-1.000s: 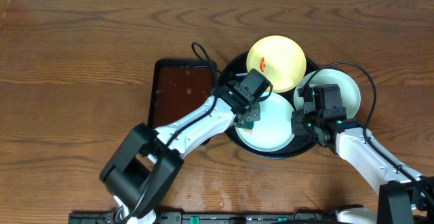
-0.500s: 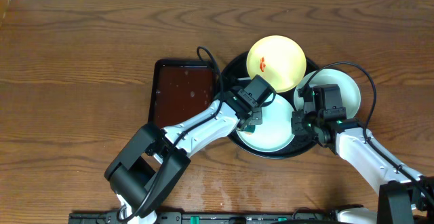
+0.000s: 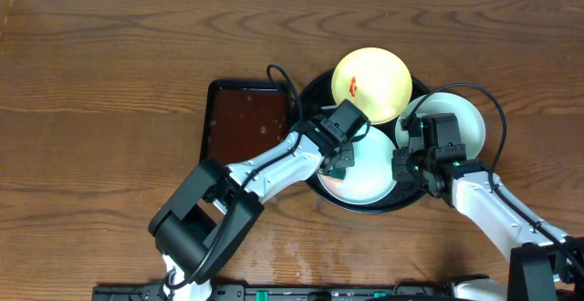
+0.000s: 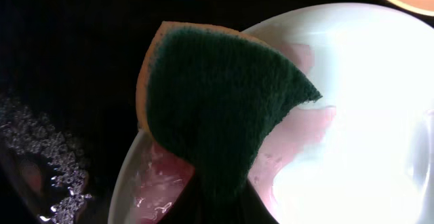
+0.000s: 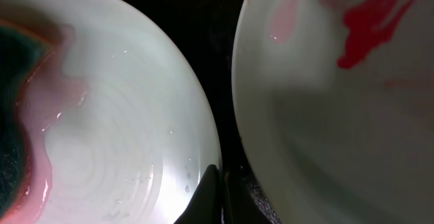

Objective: Clean dirty plates on tray and stack at the side
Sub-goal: 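Scrub the front pale blue plate with the sponge in the left gripper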

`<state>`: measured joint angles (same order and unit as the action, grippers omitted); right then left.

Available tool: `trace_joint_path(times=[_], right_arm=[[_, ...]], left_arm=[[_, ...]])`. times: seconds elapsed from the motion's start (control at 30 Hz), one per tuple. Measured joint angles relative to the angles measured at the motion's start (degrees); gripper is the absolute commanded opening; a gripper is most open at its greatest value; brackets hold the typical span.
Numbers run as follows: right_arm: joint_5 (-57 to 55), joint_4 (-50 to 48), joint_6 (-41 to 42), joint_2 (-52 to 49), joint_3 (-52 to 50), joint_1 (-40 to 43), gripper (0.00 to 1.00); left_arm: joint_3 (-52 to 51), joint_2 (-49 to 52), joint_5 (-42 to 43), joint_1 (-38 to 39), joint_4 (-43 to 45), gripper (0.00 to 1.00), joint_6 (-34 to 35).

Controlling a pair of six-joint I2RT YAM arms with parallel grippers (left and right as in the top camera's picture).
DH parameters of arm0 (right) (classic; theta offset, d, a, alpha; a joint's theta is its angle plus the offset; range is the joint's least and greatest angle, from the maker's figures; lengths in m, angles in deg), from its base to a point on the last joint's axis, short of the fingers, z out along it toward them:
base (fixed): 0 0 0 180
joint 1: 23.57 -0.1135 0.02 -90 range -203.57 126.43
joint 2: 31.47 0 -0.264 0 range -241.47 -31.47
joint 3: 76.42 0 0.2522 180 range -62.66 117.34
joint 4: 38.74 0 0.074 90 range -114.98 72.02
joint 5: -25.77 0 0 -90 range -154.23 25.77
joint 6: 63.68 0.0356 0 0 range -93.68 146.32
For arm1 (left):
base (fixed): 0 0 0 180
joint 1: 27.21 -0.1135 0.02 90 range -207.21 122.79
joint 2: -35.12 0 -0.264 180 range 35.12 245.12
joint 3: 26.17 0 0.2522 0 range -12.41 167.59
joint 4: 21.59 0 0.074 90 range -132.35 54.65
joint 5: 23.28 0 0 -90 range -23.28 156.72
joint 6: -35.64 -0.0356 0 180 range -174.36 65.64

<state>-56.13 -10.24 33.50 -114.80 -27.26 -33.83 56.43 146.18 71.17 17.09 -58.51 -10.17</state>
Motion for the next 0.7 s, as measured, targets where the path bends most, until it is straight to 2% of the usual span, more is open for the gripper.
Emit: trace_joint_path(times=[0.37,0.6,0.7], right_arm=[[-2.93,-0.28,0.0,0.0,0.0,0.17,0.01],[-3.43,-0.24,-0.02,0.0,0.0,0.26,0.01],[-3.41,-0.2,0.0,0.0,0.0,0.26,0.01]], left_arm=[[0.0,1.01,12.9,-1.33,2.8,0.08,0.0],[-0.92,3.76,30.64,-0.87,11.82,0.08,0.17],[-0.94,4.15,36.06,-0.81,13.0,0.08,0.44]])
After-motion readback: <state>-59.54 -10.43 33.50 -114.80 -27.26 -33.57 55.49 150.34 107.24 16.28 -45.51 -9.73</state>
